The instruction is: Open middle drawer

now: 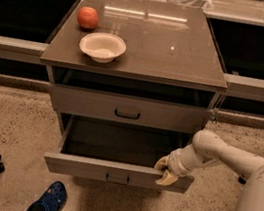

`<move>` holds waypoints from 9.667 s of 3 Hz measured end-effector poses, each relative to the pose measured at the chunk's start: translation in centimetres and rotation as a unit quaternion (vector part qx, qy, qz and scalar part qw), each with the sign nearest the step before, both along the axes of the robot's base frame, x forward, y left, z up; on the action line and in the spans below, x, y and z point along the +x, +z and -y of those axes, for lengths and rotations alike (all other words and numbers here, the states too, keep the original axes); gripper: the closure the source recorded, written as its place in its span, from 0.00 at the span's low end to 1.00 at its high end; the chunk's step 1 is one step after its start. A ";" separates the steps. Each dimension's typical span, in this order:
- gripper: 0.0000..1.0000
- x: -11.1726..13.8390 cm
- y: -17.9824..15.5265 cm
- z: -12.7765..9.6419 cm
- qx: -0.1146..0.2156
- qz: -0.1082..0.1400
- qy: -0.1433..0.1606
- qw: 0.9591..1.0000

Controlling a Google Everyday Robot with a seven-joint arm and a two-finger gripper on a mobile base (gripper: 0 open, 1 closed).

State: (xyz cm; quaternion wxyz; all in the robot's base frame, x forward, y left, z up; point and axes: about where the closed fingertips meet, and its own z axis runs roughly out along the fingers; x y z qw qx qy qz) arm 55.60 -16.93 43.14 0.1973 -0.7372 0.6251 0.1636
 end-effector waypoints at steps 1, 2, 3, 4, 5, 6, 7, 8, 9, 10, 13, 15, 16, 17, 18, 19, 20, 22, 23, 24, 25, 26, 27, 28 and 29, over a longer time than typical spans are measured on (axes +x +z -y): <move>0.45 -3.2 2.8 -0.1 0.006 -0.018 0.029 0.999; 0.44 -6.9 6.6 -0.2 0.009 -0.033 0.064 0.997; 0.43 -8.0 9.0 -0.4 0.004 -0.023 0.080 0.997; 0.28 -7.7 9.3 -0.8 -0.024 -0.001 0.085 0.996; 0.05 -5.3 6.7 -0.8 -0.039 0.031 0.058 0.997; 0.00 -4.1 2.7 -0.8 -0.043 0.035 0.044 0.998; 0.13 -3.7 -0.2 -0.6 -0.039 0.019 0.035 0.998; 0.32 -4.3 -1.0 -0.5 -0.044 0.004 0.034 0.998; 0.55 -5.7 -0.1 -0.3 -0.053 -0.001 0.034 0.998; 0.72 -6.6 0.2 -0.1 -0.063 -0.013 0.040 0.997; 0.69 -7.4 1.8 0.2 -0.080 -0.031 0.045 0.995; 0.32 -3.3 7.4 -1.1 -0.096 0.006 0.056 0.994; 0.32 -1.6 8.7 -1.5 -0.094 0.023 0.055 0.994; 0.56 0.0 7.6 -1.0 -0.081 0.040 0.034 0.995; 0.79 1.3 4.9 -0.1 -0.065 0.054 0.005 0.996; 1.00 1.1 0.7 0.2 -0.057 0.039 -0.014 0.998; 1.00 -0.5 -3.5 -1.1 -0.050 -0.004 -0.007 0.999; 1.00 -4.0 -4.3 -1.9 -0.036 -0.075 0.011 0.996; 1.00 -6.7 -4.6 -2.8 -0.028 -0.124 0.035 0.991; 1.00 -7.5 -4.4 -3.2 -0.024 -0.143 0.046 0.988; 1.00 -10.3 -4.4 -4.3 -0.018 -0.188 0.080 0.979; 1.00 -10.3 -4.4 -4.4 -0.018 -0.191 0.082 0.978; 1.00 -8.5 0.5 -4.6 0.022 -0.083 0.055 0.995; 1.00 -6.5 6.2 -3.8 0.050 0.024 0.023 0.998; 0.82 -5.5 10.3 -2.5 0.045 0.083 -0.012 0.995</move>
Offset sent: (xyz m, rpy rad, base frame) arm -0.1114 -0.0006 0.1153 0.0225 0.0920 0.2055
